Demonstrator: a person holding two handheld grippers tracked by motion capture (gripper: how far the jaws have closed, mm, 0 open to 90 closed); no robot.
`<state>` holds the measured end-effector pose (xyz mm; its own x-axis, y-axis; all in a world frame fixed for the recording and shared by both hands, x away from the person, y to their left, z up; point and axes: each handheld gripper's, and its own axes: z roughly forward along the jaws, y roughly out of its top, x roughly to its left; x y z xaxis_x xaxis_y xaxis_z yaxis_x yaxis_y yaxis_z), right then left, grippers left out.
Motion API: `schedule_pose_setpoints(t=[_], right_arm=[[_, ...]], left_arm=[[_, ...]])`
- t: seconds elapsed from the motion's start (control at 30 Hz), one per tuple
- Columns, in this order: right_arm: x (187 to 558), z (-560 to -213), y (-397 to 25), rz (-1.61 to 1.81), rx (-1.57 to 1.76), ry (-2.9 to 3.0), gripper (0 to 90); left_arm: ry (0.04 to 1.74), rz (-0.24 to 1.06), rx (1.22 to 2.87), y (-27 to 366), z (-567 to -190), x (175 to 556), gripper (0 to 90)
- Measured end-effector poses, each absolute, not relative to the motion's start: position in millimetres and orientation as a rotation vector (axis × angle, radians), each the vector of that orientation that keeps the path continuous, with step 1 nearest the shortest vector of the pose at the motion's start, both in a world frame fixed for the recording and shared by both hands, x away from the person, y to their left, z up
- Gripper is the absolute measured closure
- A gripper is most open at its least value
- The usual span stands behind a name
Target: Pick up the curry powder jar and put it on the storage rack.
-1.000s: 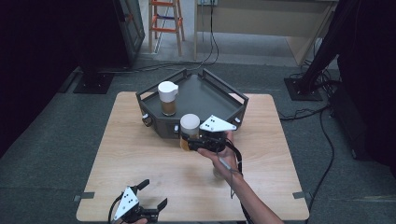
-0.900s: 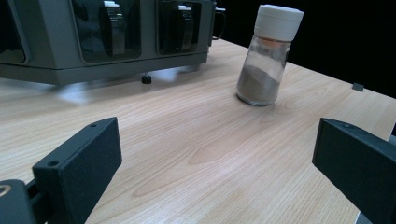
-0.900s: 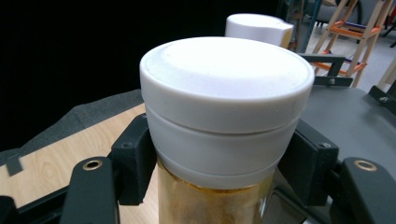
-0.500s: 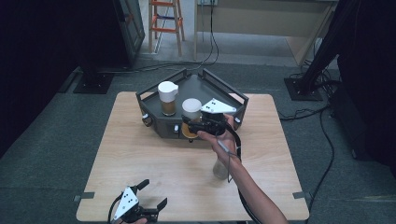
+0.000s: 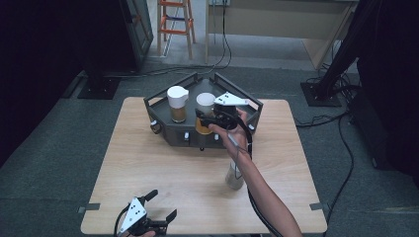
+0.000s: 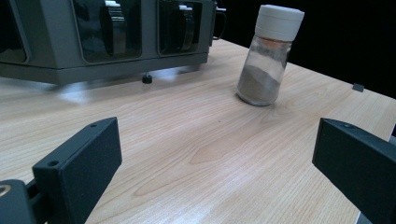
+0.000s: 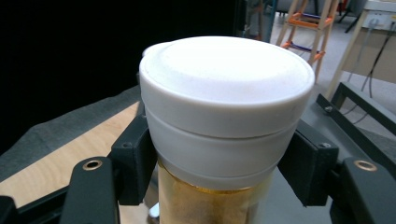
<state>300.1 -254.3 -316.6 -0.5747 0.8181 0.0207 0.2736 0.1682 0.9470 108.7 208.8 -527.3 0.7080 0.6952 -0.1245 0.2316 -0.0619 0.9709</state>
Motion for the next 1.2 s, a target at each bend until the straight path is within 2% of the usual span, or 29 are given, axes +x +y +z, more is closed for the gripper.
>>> schedule_pose_setpoints(t=[0.57,1.2], right_arm=[[329,-312,-241,1.346,1.086,1.908,34.6],[351,-324,-220,1.288,1.119,1.905,34.6]], left_arm=[[0.767,0.447,1.623,210,-528,108,1.2],[0.77,0.447,1.618,210,-528,108,1.2]])
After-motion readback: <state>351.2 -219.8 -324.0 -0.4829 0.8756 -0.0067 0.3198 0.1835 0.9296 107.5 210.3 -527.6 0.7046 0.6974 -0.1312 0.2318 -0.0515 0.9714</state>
